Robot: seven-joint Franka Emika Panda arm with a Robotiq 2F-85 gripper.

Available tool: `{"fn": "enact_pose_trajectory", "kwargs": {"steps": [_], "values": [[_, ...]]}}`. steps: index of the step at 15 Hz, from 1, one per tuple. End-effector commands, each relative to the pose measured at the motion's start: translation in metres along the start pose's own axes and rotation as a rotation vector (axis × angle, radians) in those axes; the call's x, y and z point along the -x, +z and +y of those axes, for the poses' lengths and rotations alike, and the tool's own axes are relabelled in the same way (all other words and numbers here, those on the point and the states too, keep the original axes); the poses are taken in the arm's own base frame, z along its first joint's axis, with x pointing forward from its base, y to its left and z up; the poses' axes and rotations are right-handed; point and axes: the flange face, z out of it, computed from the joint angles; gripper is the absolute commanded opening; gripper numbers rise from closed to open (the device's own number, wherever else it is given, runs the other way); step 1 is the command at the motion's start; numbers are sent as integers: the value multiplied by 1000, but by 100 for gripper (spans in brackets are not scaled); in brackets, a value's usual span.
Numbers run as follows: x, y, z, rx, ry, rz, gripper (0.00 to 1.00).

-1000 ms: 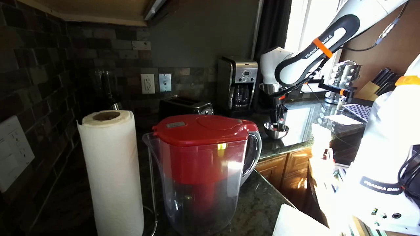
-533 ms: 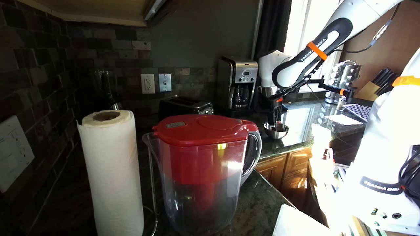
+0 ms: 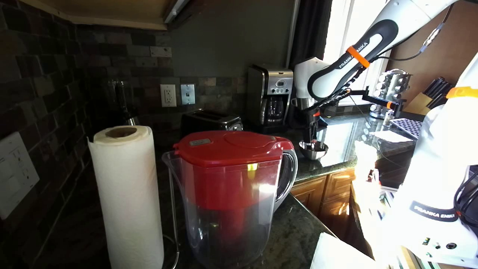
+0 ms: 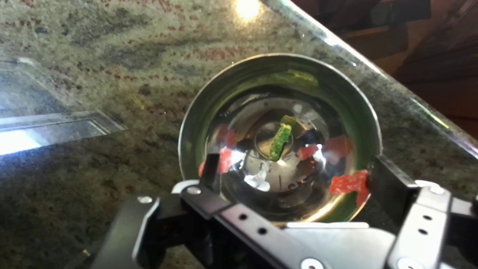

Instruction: Put some gummy bears into the plastic

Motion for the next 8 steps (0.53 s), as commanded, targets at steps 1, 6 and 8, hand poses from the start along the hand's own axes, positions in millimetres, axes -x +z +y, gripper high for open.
{"fn": "enact_pose_trajectory", "kwargs": {"steps": [1, 6, 8], "values": [[-1, -2, 6, -30, -7, 25, 100], [1, -8, 12, -41, -7, 43, 100], [1, -8, 13, -51, -13, 48, 100]]}}
